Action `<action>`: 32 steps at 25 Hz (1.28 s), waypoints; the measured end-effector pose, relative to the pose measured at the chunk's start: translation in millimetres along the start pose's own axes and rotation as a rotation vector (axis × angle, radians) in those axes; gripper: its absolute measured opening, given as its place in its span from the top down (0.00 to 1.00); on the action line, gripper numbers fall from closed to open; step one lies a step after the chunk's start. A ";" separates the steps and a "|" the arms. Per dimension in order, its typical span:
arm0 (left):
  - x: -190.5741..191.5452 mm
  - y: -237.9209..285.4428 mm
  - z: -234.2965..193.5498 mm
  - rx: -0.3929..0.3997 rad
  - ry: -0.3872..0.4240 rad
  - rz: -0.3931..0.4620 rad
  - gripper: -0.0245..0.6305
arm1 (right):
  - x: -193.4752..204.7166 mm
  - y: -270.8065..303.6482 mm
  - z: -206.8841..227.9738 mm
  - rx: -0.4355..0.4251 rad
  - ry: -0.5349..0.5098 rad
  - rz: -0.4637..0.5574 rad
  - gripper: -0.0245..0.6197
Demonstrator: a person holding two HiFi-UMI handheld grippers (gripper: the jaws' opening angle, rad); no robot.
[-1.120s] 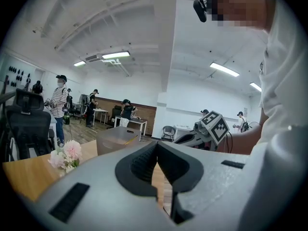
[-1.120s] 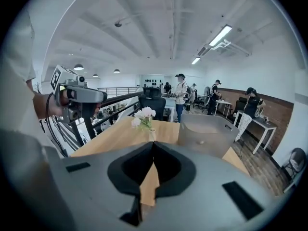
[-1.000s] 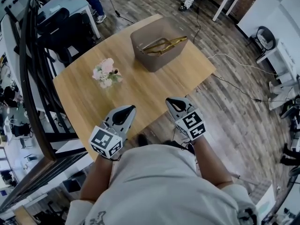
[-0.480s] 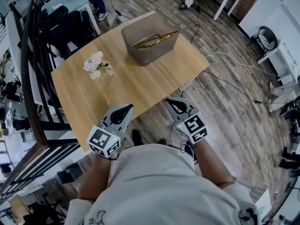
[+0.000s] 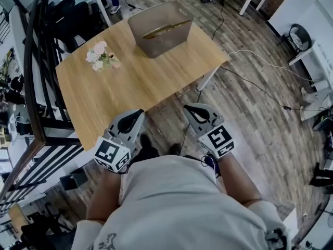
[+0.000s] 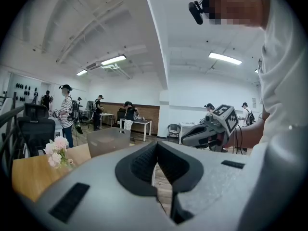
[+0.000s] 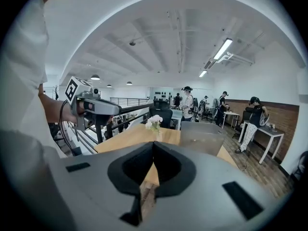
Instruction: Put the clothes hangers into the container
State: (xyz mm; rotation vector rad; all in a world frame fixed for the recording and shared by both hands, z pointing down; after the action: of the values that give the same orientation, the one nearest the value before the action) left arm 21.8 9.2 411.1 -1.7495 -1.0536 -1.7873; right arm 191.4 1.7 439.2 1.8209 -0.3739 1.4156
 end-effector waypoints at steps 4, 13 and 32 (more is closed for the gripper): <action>2.3 -10.0 11.0 0.022 0.029 -0.005 0.95 | 4.6 -13.3 -8.7 0.024 0.015 0.018 0.95; -6.1 -47.3 13.3 0.068 0.058 0.029 0.95 | -8.0 -33.7 -48.8 0.094 0.026 0.043 0.95; 31.0 -190.7 17.7 0.109 0.046 0.056 0.95 | -24.8 -36.6 -197.9 0.113 0.010 0.062 0.95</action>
State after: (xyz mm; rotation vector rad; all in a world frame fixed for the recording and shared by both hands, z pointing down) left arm -113.6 147.5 397.6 -1.6489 -1.0520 -1.6957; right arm 71.4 163.5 416.1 1.9066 -0.3549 1.5145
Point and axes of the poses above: the fingertips, and each gripper's own axes: y forward along the fingers, z to its right, x out of its underside, the point moved 3 cm from there along -y, backward along the fingers, and after that the axes turned 2 degrees about -z, right-handed, at the moved point
